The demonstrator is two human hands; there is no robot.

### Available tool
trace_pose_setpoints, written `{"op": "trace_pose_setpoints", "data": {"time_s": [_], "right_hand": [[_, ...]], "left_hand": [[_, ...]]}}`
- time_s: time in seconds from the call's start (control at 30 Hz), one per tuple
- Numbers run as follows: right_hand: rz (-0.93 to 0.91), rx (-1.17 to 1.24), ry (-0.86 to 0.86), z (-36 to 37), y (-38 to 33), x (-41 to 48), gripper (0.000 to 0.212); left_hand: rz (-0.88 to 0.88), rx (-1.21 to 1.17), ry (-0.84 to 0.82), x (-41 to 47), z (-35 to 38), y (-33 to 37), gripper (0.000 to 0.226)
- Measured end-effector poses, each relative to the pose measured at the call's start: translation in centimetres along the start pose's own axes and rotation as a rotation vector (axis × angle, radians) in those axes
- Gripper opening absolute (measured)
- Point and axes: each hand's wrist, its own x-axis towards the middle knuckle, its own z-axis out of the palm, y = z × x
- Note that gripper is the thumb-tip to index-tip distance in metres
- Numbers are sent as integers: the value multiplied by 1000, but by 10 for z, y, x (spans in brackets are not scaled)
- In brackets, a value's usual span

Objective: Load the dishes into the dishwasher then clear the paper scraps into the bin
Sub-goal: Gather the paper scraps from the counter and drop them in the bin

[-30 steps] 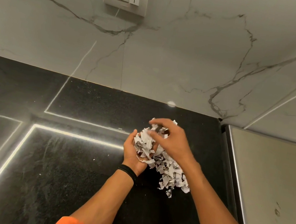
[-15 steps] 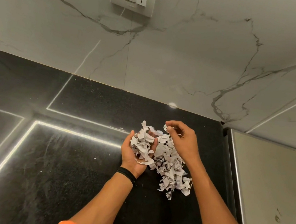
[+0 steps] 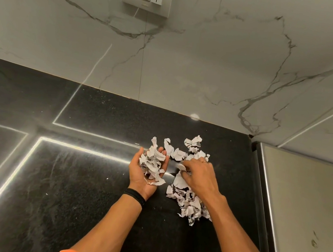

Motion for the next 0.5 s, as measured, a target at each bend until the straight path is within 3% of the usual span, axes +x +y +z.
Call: {"op": "trace_pose_setpoints", "data": {"time_s": [0.3,0.4,0.5], "right_hand": [[44,64,-216,-12,0,-4,58],[13,42,-208,-9,-1,-7,51],[109,198,-175,-14,0,-6,34]], "left_hand": [[7,20,-10,-2,2,-4,55],[8,34,-8,-1,0,-4,54],[10,59,-15,-1,1,-6,58]]}}
